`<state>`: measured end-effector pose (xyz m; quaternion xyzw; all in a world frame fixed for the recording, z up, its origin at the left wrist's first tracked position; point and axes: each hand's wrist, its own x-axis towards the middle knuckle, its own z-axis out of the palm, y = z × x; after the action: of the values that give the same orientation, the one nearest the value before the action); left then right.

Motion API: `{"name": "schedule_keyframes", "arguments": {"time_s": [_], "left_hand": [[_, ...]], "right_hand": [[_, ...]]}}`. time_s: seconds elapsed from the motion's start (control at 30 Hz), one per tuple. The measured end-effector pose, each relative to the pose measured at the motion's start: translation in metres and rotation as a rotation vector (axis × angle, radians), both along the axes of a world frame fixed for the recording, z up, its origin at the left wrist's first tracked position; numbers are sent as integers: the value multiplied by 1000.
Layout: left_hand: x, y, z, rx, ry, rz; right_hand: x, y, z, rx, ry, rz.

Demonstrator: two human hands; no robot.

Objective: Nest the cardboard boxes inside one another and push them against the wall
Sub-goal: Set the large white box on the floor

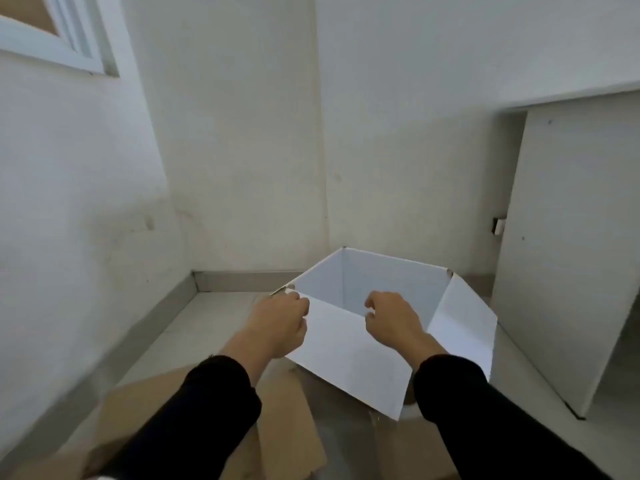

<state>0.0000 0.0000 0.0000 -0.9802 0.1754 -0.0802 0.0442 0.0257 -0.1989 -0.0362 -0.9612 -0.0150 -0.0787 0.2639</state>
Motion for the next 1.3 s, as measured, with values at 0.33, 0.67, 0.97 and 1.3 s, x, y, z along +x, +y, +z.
{"name": "schedule_keyframes", "arguments": {"time_s": [0.33, 0.67, 0.97, 1.3], "left_hand": [[176, -11, -110, -45, 167, -22], [237, -43, -157, -230, 38, -112], [244, -52, -161, -165, -8, -173], [176, -11, -136, -356, -28, -167]], "right_hand": [[100, -11, -121, -183, 14, -61], [183, -96, -118, -438, -16, 6], [201, -97, -109, -601, 12, -46], [139, -11, -87, -193, -103, 77]]}}
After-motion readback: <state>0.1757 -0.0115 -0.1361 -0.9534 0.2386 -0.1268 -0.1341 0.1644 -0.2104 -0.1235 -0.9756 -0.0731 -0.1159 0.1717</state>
